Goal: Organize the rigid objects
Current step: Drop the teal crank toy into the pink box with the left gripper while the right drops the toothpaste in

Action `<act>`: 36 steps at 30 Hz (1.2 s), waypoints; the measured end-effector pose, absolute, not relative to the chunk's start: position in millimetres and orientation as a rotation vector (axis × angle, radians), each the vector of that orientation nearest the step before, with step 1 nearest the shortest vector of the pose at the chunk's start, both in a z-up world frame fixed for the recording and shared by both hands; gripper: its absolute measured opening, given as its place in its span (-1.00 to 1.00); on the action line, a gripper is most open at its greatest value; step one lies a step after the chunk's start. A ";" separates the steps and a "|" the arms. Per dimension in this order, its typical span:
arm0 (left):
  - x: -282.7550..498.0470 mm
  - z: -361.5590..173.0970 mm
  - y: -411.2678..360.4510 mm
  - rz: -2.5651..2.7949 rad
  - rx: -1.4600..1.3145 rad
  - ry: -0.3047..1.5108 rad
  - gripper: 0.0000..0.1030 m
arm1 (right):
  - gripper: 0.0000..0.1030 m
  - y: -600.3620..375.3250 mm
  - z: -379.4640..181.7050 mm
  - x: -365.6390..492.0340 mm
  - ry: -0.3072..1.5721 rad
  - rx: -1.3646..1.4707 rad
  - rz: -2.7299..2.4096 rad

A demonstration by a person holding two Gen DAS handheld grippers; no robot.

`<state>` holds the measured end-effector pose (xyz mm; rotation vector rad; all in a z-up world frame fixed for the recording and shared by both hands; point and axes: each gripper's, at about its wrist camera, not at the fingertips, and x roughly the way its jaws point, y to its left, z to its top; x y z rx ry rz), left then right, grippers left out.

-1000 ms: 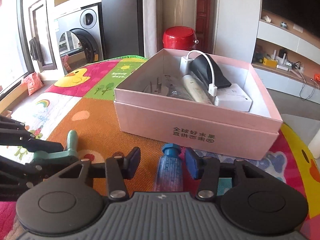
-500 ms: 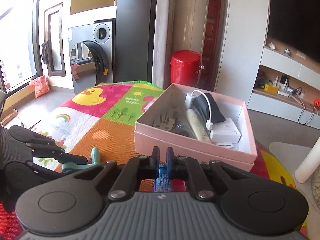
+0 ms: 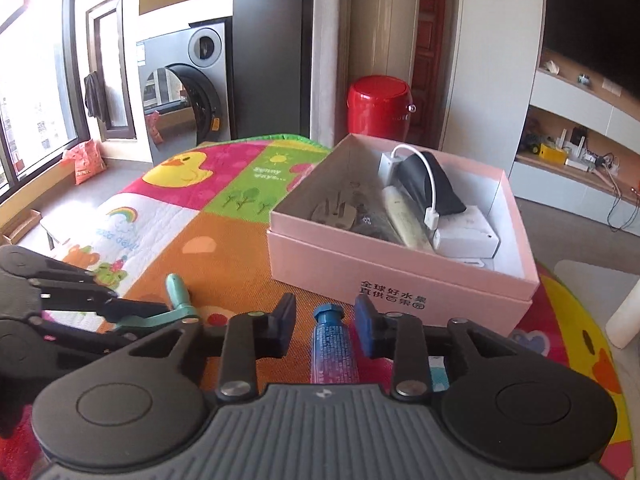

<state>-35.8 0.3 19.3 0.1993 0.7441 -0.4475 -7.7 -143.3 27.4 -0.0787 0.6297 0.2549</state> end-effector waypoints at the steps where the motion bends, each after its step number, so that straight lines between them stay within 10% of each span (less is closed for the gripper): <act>1: -37.1 19.0 0.8 -0.451 0.207 0.740 -0.51 | -0.39 -142.5 21.3 0.8 0.648 -0.070 0.251; 20: -61.4 34.6 3.1 -0.597 0.160 0.637 -0.72 | -0.60 -170.9 80.7 -76.1 0.493 -0.081 0.234; 36: -8.8 146.6 -30.7 -0.665 0.072 0.387 -0.72 | -0.60 -203.5 172.5 -81.1 0.271 -0.059 0.189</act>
